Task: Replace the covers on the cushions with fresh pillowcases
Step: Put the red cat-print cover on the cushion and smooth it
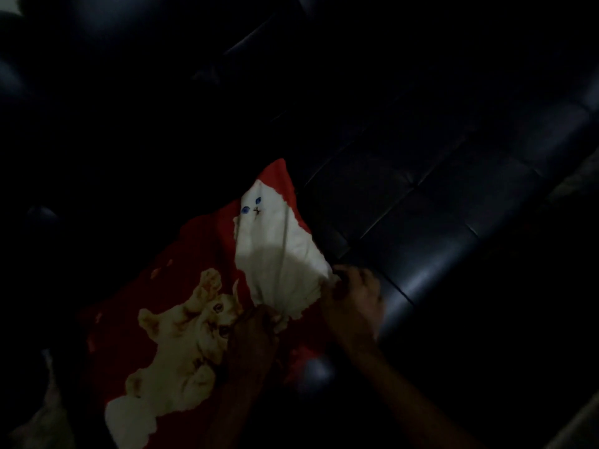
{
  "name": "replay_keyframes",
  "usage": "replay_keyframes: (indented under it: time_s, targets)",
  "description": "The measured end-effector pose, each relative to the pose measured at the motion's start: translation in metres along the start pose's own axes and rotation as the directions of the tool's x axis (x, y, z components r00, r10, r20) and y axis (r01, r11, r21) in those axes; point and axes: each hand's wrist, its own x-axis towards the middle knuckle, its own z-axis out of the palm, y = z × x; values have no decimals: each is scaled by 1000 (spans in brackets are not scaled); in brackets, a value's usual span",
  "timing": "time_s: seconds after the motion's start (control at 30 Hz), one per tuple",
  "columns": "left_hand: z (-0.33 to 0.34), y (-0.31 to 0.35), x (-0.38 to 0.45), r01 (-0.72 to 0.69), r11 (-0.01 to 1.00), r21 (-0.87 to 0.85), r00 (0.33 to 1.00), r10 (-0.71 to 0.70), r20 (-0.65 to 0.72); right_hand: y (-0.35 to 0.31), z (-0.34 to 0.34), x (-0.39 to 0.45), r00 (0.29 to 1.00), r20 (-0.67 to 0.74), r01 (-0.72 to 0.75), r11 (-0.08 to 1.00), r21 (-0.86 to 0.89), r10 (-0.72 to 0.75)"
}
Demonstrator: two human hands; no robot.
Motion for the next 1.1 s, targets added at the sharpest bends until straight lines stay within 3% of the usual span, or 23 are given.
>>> replay_keyframes:
  time_s: [0.03, 0.07, 0.1, 0.13, 0.2, 0.23, 0.27, 0.37, 0.5, 0.63, 0.7, 0.8, 0.9, 1.03, 1.1]
  targets:
    - [0, -3, 2, 0, 1000, -30, 1000, 0, 10, 6, 0, -11, 982, -81, -166, 984, 59, 171]
    - [0, -5, 1, -4, 997, -72, 1000, 5, 20, 13, 3, -22, 919, -107, -357, 917, 181, 379]
    - [0, -4, 1, 3, 992, -127, 999, 1, 36, 18, 4, -32, 824, -44, -517, 782, 349, 565]
    - [0, -4, 0, 4, 984, -176, 999, 5, 49, 24, 9, -38, 738, 109, -605, 582, 544, 666]
    - [0, -2, 1, -22, 979, -201, 998, 33, 50, 29, 17, -45, 670, 486, -642, 110, 759, 561]
    - [-1, -2, 3, -70, 984, -162, 996, 77, 40, 29, 19, -47, 660, 576, -642, -36, 766, 481]
    - [-1, -3, 5, -138, 986, -99, 990, 141, 21, 29, 20, -46, 682, 583, -614, -88, 785, 442]
    - [-1, -6, 12, -267, 963, 48, 963, 268, -22, 32, 19, -36, 771, 448, -479, -53, 876, 452]
    - [0, 8, 18, -421, 897, 135, 904, 428, -21, 46, 19, -25, 853, 275, -353, 103, 930, 444]
    - [14, 52, 20, -538, 843, 11, 843, 537, 36, 49, 16, -19, 883, 209, -286, 129, 950, 420]
    - [23, 61, 25, -619, 785, 29, 783, 613, 109, 54, 19, -15, 874, 239, -287, 53, 956, 424]
    - [27, 60, 38, -659, 746, 98, 750, 642, 160, 67, 23, -15, 842, 390, -336, -205, 919, 372]
    - [19, 60, 34, -663, 743, 89, 747, 648, 151, 69, 28, -24, 845, 432, -370, -237, 898, 316]
    - [6, 50, 27, -601, 797, 65, 799, 595, 85, 54, 49, -34, 676, 635, -545, -326, 772, 374]
    - [-1, 44, 19, -590, 806, 49, 807, 587, 71, 54, 57, -36, 696, 632, -581, -252, 774, 340]
